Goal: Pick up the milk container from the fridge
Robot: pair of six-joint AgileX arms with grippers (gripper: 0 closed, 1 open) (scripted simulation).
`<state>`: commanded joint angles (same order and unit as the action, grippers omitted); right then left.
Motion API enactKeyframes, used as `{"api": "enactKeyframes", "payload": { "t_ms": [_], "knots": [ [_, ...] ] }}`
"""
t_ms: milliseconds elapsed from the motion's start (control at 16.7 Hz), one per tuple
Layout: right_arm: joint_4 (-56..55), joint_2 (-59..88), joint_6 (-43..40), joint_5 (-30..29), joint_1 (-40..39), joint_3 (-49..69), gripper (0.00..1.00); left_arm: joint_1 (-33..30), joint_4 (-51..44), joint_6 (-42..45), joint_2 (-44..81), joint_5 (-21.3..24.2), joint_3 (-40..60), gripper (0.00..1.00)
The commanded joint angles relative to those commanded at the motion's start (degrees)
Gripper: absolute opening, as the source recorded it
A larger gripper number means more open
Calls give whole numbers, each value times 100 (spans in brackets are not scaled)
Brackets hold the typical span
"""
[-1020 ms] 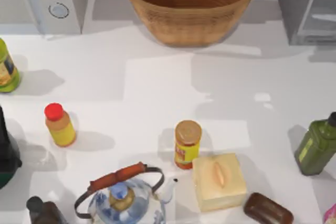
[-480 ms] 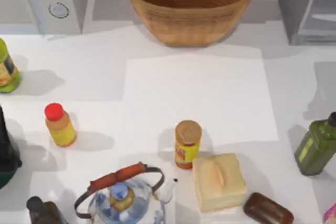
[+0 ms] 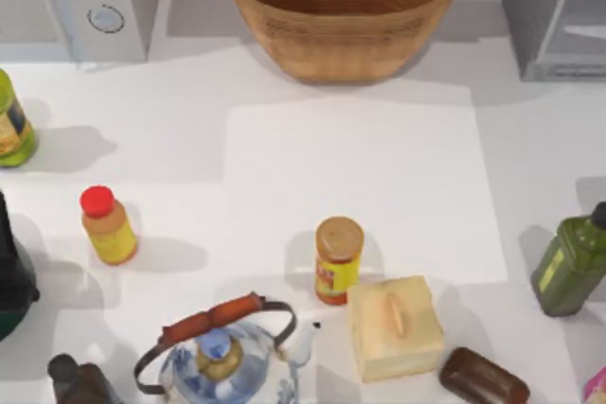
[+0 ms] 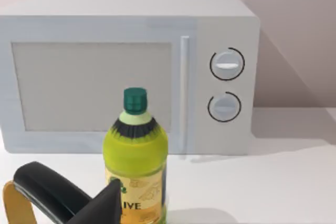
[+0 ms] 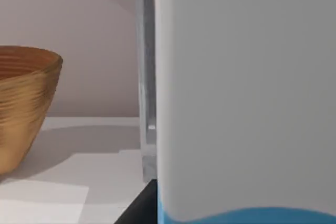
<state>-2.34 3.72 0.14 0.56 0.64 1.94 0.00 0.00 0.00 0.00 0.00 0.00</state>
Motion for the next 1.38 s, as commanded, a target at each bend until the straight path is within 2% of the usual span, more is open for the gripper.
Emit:
{"api": "enactKeyframes", "payload": {
  "t_ms": [480,720,1020,1380],
  "knots": [
    [225,-347,-3,-48,-46,-185,0,0,0,0,0,0,0,100],
    [-285,246,-5,-29,-336,188,0,0,0,0,0,0,0,100],
    [-1705,2359,-7,-3,-1148,1185,0,0,0,0,0,0,0,100],
    [-3723,6257,57,34,-2395,2513,0,0,0,0,0,0,0,100]
  ]
}}
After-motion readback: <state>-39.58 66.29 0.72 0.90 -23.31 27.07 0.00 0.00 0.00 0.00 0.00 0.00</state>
